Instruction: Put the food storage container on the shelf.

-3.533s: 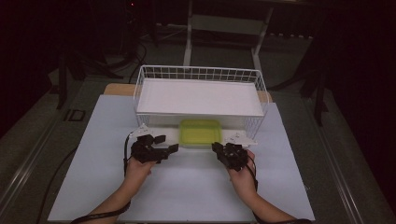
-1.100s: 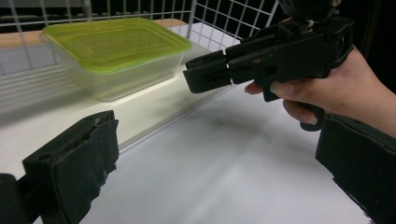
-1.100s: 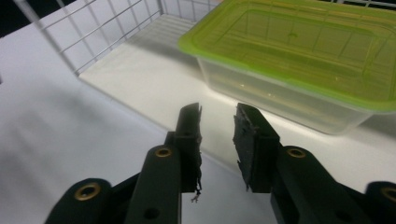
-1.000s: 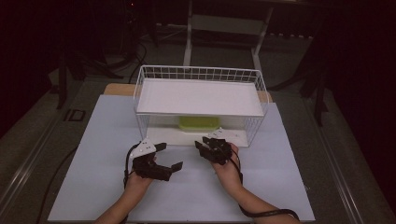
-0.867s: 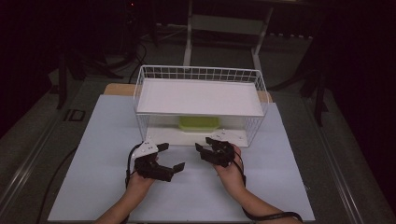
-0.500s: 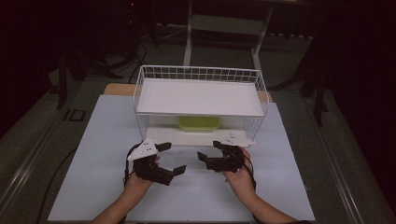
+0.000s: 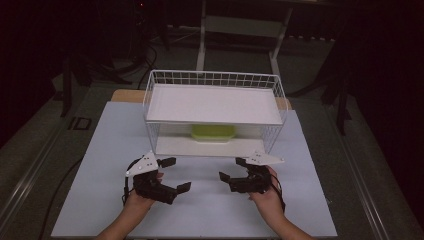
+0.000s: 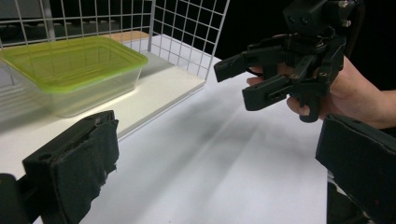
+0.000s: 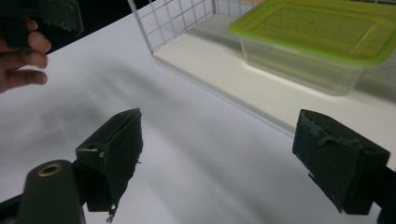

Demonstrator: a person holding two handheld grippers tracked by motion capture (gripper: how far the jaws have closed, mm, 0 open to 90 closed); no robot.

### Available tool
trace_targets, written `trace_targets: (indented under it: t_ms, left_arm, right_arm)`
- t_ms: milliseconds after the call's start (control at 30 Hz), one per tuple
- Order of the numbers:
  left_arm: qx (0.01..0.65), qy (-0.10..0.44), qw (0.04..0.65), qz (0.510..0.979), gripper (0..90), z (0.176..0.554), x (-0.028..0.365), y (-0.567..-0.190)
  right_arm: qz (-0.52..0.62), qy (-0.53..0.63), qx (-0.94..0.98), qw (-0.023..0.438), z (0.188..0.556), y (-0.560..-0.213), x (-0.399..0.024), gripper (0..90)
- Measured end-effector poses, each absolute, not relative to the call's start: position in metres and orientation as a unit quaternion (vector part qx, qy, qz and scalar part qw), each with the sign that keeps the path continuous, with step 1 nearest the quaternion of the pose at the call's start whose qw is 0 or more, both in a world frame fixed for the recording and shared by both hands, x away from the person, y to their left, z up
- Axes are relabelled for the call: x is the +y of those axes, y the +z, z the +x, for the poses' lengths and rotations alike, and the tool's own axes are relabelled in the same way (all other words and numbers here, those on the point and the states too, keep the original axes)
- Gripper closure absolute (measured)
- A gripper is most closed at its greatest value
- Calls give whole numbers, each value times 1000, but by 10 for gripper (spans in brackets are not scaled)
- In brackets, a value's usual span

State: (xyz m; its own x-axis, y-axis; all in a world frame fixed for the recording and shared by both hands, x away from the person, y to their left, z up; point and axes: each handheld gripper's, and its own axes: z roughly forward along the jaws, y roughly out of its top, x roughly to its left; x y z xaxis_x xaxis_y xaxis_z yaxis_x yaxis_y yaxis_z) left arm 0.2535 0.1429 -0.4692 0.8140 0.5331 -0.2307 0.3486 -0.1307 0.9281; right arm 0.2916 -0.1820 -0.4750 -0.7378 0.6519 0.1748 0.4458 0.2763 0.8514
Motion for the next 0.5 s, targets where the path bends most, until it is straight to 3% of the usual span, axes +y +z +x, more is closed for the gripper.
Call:
trace_targets:
  t_ms: [500]
  left_arm:
    - [292, 60, 579, 759, 0, 235, 152, -473]
  right_arm:
    - [343, 478, 803, 98, 271, -481, -207, 155]
